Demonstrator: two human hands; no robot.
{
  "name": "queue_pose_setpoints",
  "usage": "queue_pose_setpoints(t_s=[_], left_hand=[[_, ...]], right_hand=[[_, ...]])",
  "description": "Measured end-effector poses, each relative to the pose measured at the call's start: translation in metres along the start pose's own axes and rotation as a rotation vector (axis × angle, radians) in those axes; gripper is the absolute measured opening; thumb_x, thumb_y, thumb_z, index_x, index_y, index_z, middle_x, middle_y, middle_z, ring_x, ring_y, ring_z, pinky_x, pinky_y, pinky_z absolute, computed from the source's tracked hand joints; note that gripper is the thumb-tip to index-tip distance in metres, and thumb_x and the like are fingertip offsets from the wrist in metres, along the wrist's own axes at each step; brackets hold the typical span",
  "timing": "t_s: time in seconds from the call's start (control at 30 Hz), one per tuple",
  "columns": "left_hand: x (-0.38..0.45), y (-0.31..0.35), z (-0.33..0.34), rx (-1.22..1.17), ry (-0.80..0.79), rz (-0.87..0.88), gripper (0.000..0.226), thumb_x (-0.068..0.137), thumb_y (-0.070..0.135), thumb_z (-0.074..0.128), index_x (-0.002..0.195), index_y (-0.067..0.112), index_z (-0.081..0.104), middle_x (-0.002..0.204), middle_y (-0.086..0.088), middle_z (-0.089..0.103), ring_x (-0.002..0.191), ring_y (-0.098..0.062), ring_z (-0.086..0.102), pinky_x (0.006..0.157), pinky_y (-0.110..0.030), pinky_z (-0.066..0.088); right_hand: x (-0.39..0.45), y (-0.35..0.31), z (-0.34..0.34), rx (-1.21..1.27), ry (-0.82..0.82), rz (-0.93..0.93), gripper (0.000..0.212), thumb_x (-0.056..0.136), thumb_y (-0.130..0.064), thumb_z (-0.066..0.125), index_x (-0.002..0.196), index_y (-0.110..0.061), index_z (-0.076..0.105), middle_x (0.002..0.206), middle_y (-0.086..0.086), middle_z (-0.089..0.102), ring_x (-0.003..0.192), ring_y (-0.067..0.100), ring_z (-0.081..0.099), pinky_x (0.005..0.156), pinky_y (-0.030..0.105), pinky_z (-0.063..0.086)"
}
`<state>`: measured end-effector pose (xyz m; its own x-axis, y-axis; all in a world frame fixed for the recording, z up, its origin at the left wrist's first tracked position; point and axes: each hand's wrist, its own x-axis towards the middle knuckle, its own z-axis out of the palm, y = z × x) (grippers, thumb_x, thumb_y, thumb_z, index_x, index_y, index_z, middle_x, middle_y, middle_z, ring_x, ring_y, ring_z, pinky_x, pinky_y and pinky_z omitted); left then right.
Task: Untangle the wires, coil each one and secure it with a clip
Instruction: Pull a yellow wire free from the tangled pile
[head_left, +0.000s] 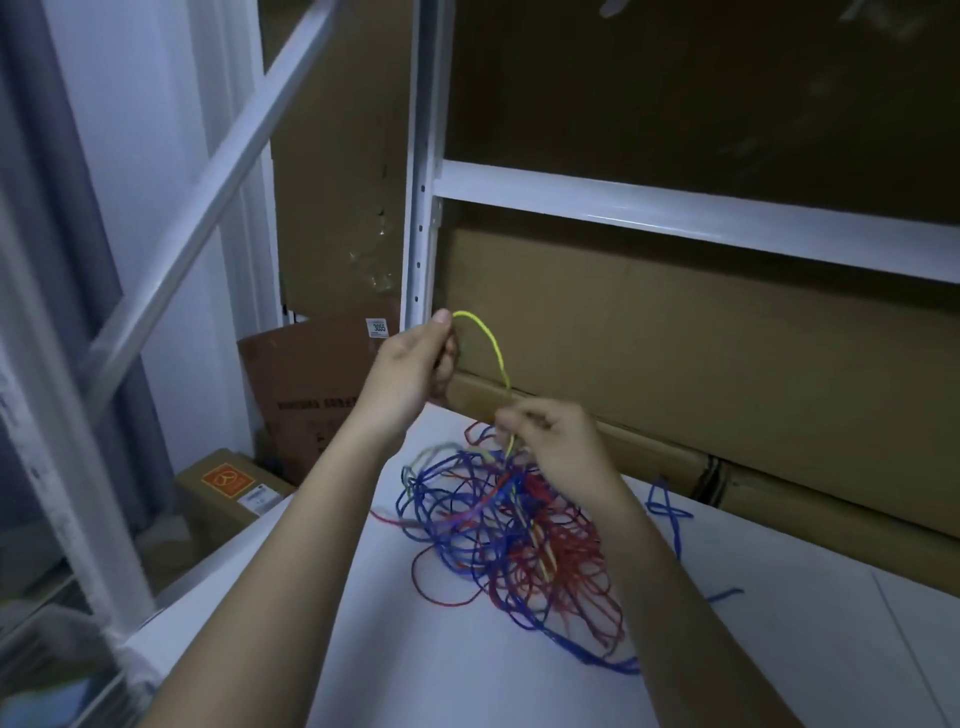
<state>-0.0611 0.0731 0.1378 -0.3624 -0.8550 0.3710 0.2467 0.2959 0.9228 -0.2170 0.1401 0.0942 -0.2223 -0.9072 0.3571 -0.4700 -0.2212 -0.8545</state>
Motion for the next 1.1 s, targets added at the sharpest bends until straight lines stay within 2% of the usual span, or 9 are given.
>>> queue_pose_setpoints(t_s=[0.13, 0.27, 0.4, 0.5, 0.63, 0.73, 0.87, 1.0, 1.1], left_hand=[[0.010, 0.005, -0.003, 0.113, 0.025, -0.008, 0.047, 0.102, 0.035, 0.042, 0.058, 0.018, 0.042, 0.044, 0.006, 0.031, 0.039, -0.008, 0.023, 0.040, -0.019, 0.019], [0.015, 0.007, -0.004, 0.119, -0.032, -0.030, 0.045, 0.101, 0.037, 0.043, 0.060, 0.018, 0.046, 0.044, 0.005, 0.035, 0.043, -0.011, 0.025, 0.048, -0.027, 0.020], [0.029, 0.023, -0.006, 0.112, -0.048, 0.027, 0.047, 0.103, 0.035, 0.039, 0.060, 0.017, 0.044, 0.040, 0.007, 0.035, 0.039, -0.007, 0.027, 0.042, -0.019, 0.022], [0.043, 0.032, -0.001, 0.180, -0.064, 0.058, 0.043, 0.102, 0.033, 0.041, 0.063, 0.016, 0.045, 0.041, 0.008, 0.039, 0.034, -0.005, 0.030, 0.040, -0.020, 0.024], [0.059, 0.045, 0.001, 0.164, -0.123, 0.110, 0.039, 0.102, 0.033, 0.038, 0.068, 0.017, 0.047, 0.053, 0.001, 0.040, 0.040, -0.008, 0.032, 0.048, -0.026, 0.025], [0.067, 0.055, 0.004, 0.170, -0.154, 0.160, 0.040, 0.102, 0.034, 0.038, 0.067, 0.016, 0.047, 0.051, 0.002, 0.041, 0.044, -0.012, 0.033, 0.053, -0.029, 0.026], [0.073, 0.063, 0.009, 0.104, -0.181, 0.172, 0.042, 0.103, 0.031, 0.037, 0.064, 0.018, 0.045, 0.044, 0.007, 0.039, 0.039, -0.010, 0.030, 0.049, -0.027, 0.025], [0.075, 0.069, 0.011, 0.046, -0.178, 0.187, 0.040, 0.103, 0.027, 0.036, 0.066, 0.017, 0.046, 0.038, 0.009, 0.040, 0.035, -0.006, 0.031, 0.044, -0.023, 0.026], [0.075, 0.067, 0.012, -0.019, -0.205, 0.187, 0.039, 0.104, 0.023, 0.035, 0.067, 0.016, 0.045, 0.036, 0.009, 0.039, 0.034, -0.006, 0.028, 0.043, -0.023, 0.023]], right_hand=[[0.016, -0.010, -0.006, 0.249, 0.421, 0.028, 0.023, 0.093, -0.010, 0.060, 0.072, -0.017, 0.067, 0.052, -0.008, 0.056, 0.048, 0.005, 0.052, 0.049, 0.026, 0.049], [0.026, -0.019, -0.014, -0.137, 0.199, 0.098, 0.027, 0.093, -0.012, 0.060, 0.066, -0.013, 0.062, 0.048, -0.003, 0.053, 0.036, 0.001, 0.046, 0.047, 0.025, 0.039], [0.039, -0.055, -0.036, 0.051, 0.453, -0.023, 0.011, 0.093, -0.004, 0.057, 0.086, -0.002, 0.065, 0.053, 0.003, 0.054, 0.037, 0.000, 0.049, 0.041, 0.014, 0.040], [0.040, -0.061, -0.038, -0.196, 0.187, 0.138, 0.017, 0.093, -0.006, 0.058, 0.077, -0.003, 0.062, 0.054, 0.005, 0.053, 0.034, 0.000, 0.048, 0.038, 0.013, 0.039], [0.043, -0.087, -0.054, -0.048, 0.472, 0.053, 0.015, 0.094, -0.007, 0.058, 0.080, -0.004, 0.063, 0.046, -0.005, 0.056, 0.037, 0.002, 0.052, 0.042, 0.014, 0.044], [0.042, -0.097, -0.047, -0.203, 0.341, 0.124, 0.021, 0.094, -0.007, 0.057, 0.074, -0.005, 0.061, 0.049, 0.000, 0.056, 0.036, 0.001, 0.052, 0.039, 0.013, 0.041], [0.046, -0.113, -0.054, -0.005, 0.665, -0.011, 0.013, 0.094, -0.005, 0.056, 0.087, 0.001, 0.065, 0.062, 0.010, 0.055, 0.040, 0.003, 0.056, 0.046, 0.014, 0.046], [0.041, -0.126, -0.046, -0.133, 0.464, 0.061, 0.016, 0.094, -0.005, 0.057, 0.098, 0.009, 0.063, 0.061, 0.010, 0.055, 0.039, 0.003, 0.055, 0.047, 0.016, 0.048], [0.038, -0.135, -0.051, 0.133, 0.713, -0.075, 0.011, 0.093, -0.006, 0.059, 0.090, 0.002, 0.065, 0.062, 0.007, 0.057, 0.043, 0.006, 0.056, 0.052, 0.016, 0.051]])
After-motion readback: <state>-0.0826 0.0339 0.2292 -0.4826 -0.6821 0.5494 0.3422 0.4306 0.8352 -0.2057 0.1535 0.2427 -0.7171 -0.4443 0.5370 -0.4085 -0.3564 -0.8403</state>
